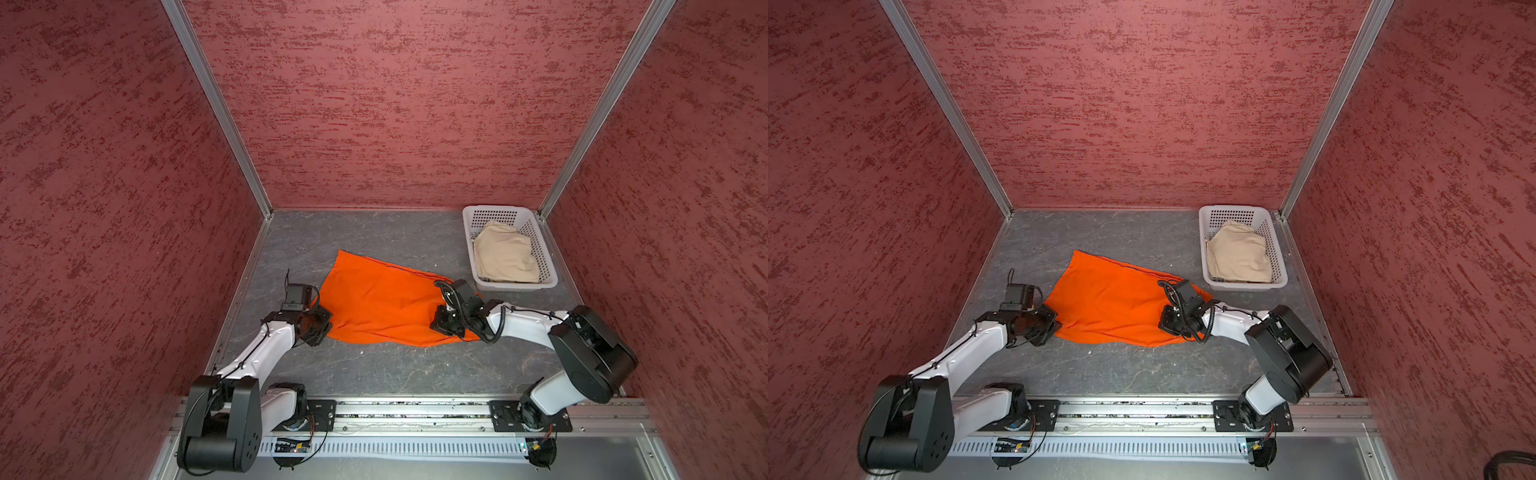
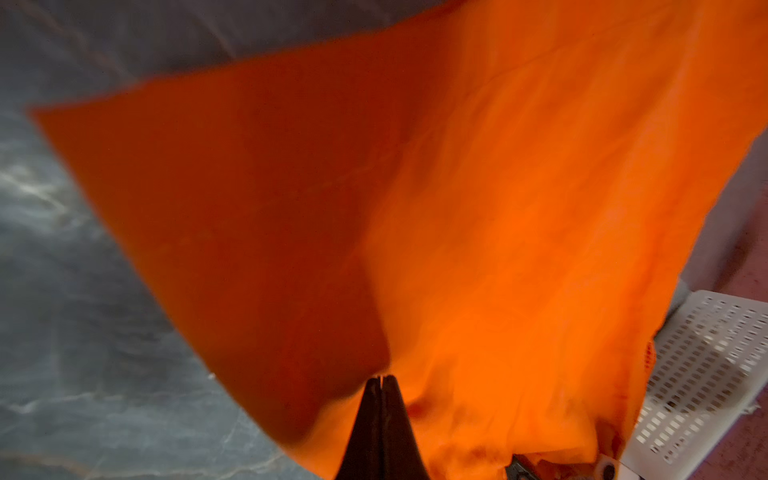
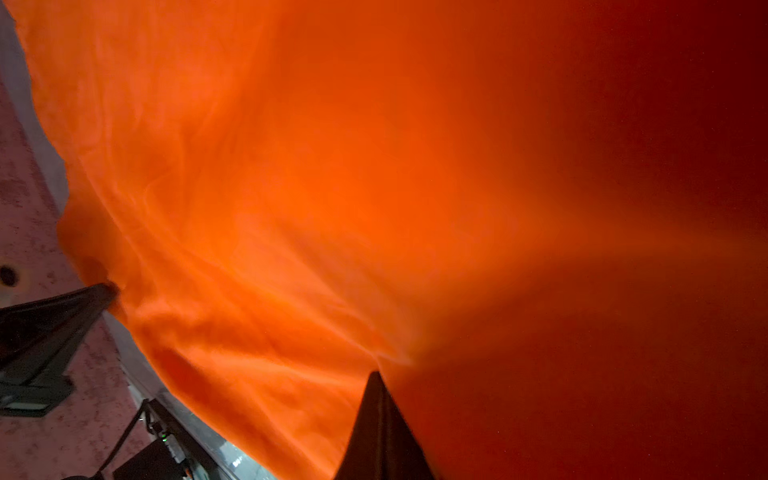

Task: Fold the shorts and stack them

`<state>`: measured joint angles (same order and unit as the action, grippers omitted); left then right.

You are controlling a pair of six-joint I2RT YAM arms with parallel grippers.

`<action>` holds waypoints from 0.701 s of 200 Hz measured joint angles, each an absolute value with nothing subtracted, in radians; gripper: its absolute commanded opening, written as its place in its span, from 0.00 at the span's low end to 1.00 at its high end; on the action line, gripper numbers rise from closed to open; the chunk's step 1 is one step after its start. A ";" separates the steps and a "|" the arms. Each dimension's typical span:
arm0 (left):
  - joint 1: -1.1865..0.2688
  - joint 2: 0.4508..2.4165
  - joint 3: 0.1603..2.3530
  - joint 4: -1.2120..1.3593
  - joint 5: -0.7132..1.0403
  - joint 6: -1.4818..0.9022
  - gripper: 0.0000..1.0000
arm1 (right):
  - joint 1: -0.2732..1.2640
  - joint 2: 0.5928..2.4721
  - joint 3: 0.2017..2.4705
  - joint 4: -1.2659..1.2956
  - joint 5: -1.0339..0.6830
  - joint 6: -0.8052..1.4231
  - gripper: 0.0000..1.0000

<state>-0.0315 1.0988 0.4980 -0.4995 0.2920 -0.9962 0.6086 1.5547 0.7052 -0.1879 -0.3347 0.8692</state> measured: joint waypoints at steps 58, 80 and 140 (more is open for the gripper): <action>-0.008 1.050 0.559 -0.508 0.295 -0.978 0.00 | 0.735 1.625 1.029 -0.190 -0.337 0.838 0.00; 0.030 1.103 0.519 -0.499 0.293 -0.980 0.00 | 0.771 1.693 1.042 -0.150 -0.356 0.842 0.00; 0.211 1.152 0.437 -0.492 0.292 -0.981 0.00 | 0.698 1.724 0.823 -0.107 -0.388 0.909 0.00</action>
